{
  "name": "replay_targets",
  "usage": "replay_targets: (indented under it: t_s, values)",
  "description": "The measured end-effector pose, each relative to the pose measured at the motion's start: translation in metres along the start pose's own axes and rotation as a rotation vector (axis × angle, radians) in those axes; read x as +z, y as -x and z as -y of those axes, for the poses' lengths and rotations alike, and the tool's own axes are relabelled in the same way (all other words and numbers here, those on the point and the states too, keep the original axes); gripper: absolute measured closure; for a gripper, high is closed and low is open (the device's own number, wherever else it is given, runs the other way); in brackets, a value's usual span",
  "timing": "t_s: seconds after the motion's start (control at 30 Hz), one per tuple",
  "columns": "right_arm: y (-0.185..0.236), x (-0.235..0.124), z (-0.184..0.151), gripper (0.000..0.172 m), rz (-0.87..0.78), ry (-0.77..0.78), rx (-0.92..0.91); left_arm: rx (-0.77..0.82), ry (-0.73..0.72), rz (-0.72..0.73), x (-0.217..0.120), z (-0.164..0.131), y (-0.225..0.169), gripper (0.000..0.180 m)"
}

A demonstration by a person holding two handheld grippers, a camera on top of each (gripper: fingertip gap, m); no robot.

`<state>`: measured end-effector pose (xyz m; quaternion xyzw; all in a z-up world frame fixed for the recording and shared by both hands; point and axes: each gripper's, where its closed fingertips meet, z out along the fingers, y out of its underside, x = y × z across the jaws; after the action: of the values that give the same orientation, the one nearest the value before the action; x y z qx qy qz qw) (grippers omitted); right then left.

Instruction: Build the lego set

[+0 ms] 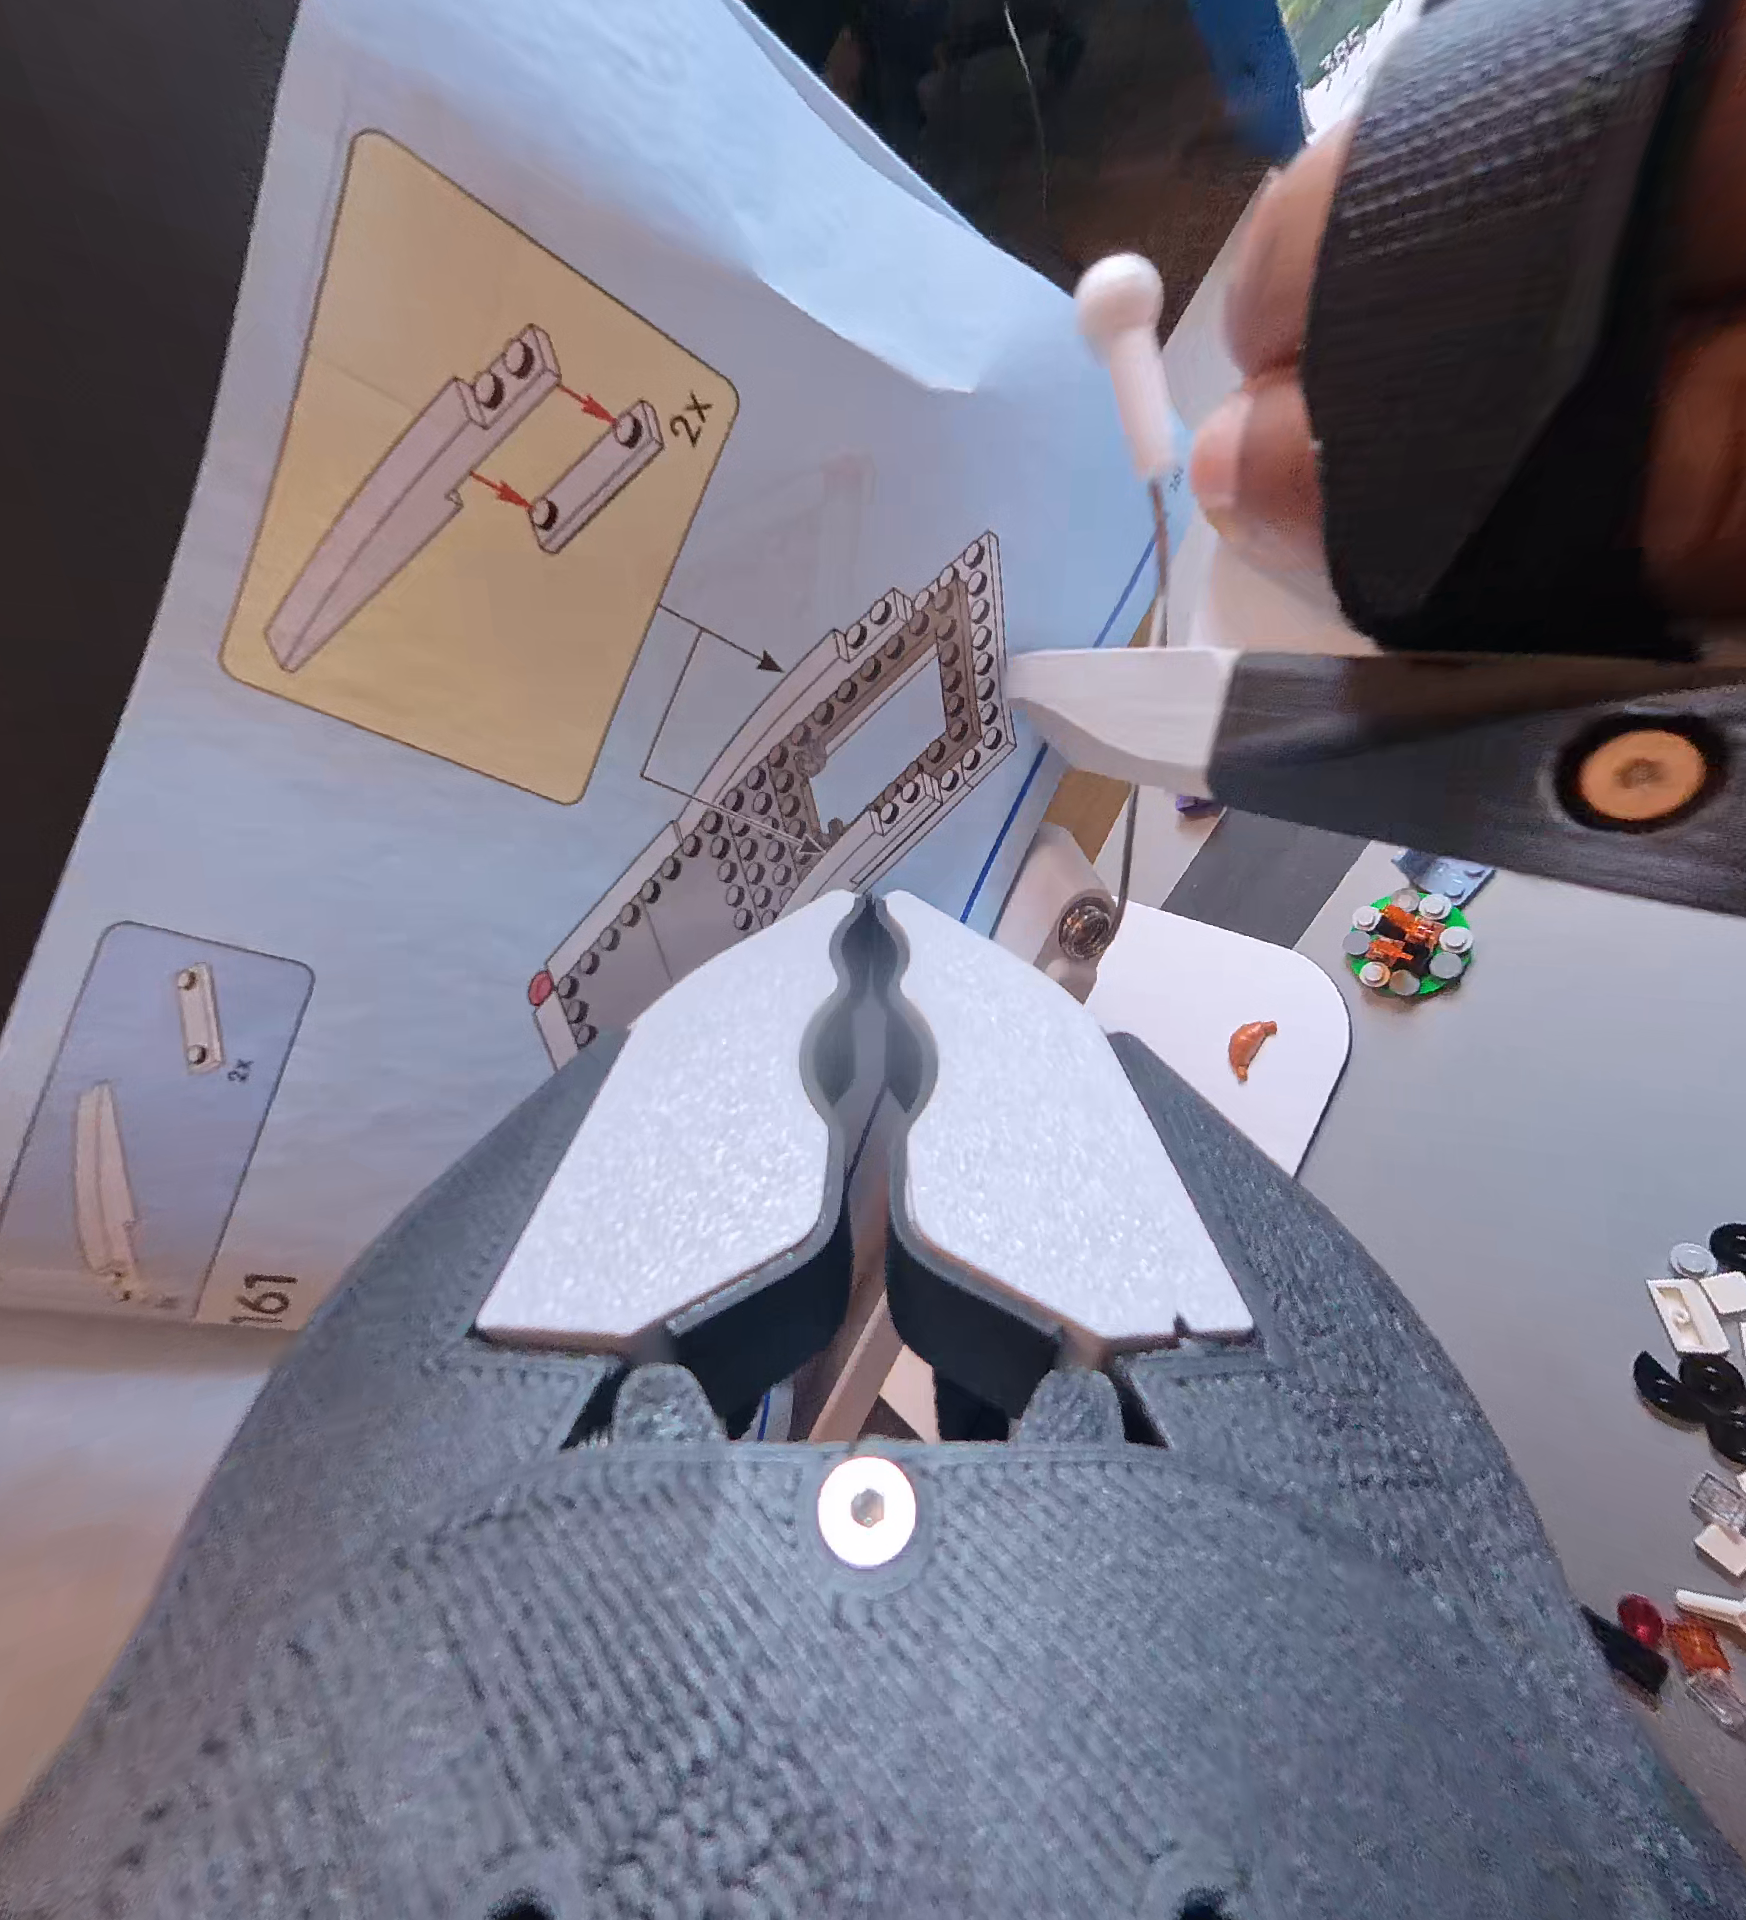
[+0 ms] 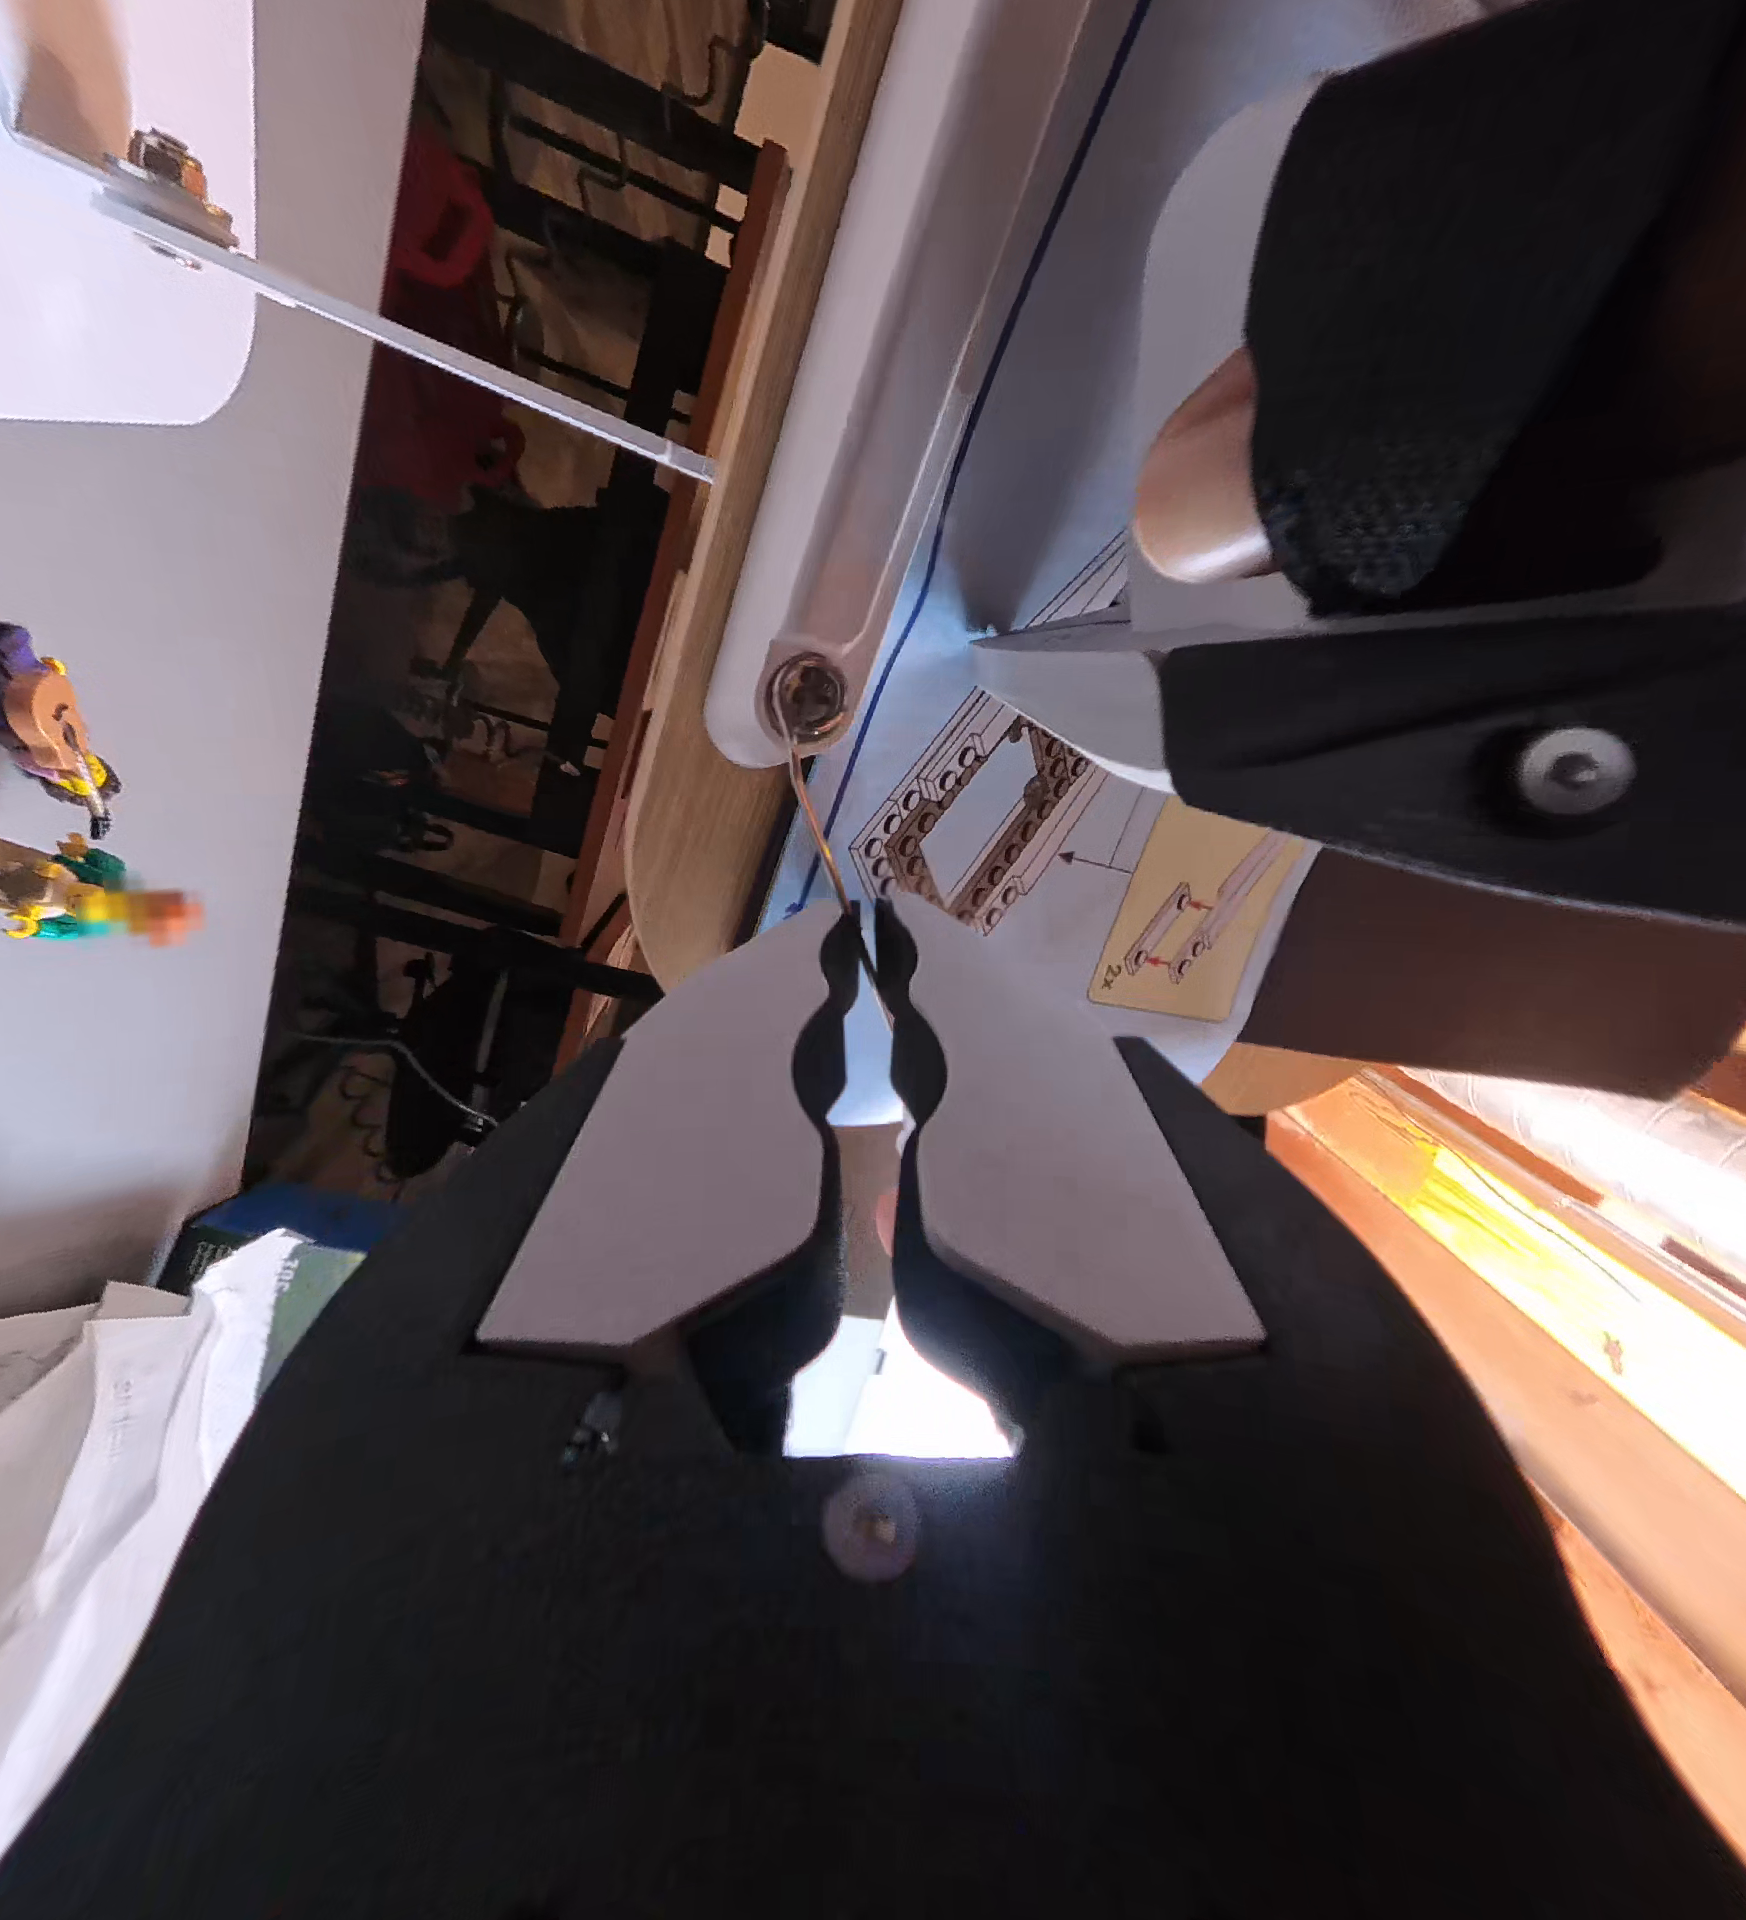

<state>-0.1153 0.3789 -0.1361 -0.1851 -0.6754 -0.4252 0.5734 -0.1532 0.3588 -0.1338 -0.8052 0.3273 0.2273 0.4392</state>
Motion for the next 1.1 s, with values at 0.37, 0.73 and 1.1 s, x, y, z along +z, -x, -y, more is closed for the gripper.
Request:
replay_targets:
  t_s: [0.37, 0.73, 1.1]
  values:
    - [-0.028, -0.021, -0.014, 0.135, 0.064, -0.087, 0.542, -0.124, -0.091, -0.073, -0.002, 0.002, -0.002, 0.180]
    - [-0.020, -0.046, 0.043, 0.134, 0.233, -0.260, 1.211, -0.529, -0.357, 0.201, -0.085, -0.068, 0.063, 0.180]
    - [-0.024, 0.008, 0.060, 0.140, 0.229, -0.126, 1.344, -0.898, -0.365, 0.404, -0.097, -0.186, 0.126, 0.180]
